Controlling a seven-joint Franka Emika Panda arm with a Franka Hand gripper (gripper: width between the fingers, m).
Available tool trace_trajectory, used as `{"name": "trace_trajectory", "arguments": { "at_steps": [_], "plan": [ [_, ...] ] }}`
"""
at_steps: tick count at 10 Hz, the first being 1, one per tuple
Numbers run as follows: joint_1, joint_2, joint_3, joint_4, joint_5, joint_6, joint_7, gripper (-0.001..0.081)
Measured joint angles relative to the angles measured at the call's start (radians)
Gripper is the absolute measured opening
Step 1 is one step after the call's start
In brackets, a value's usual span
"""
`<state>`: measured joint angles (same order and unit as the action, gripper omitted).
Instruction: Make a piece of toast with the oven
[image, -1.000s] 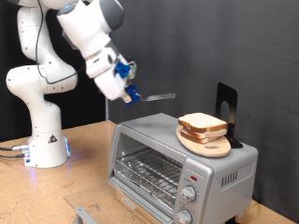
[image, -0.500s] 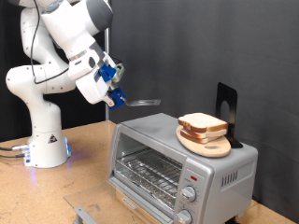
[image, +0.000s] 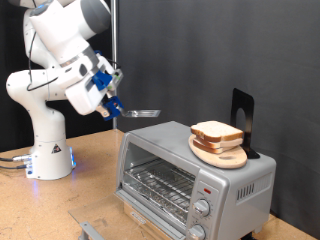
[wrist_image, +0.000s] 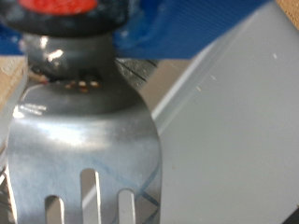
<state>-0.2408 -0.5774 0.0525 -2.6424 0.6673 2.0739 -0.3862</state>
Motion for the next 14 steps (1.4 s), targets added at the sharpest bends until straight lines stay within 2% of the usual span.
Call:
{"name": "trace_trajectory", "arguments": {
  "at_steps": [2, 5, 8, 11, 14],
  "plan": [
    [-0.015, 0.006, -0.005, -0.002, -0.011, 0.004, -0.010, 0.0493],
    [-0.017, 0.008, 0.001, -0.001, -0.036, 0.000, -0.006, 0.0493],
    [-0.017, 0.067, 0.050, 0.073, -0.128, -0.041, 0.082, 0.0493],
    [-0.017, 0.152, 0.091, 0.152, -0.136, -0.001, 0.121, 0.0493],
    [-0.017, 0.224, 0.134, 0.196, -0.149, 0.053, 0.163, 0.0493]
  ]
}}
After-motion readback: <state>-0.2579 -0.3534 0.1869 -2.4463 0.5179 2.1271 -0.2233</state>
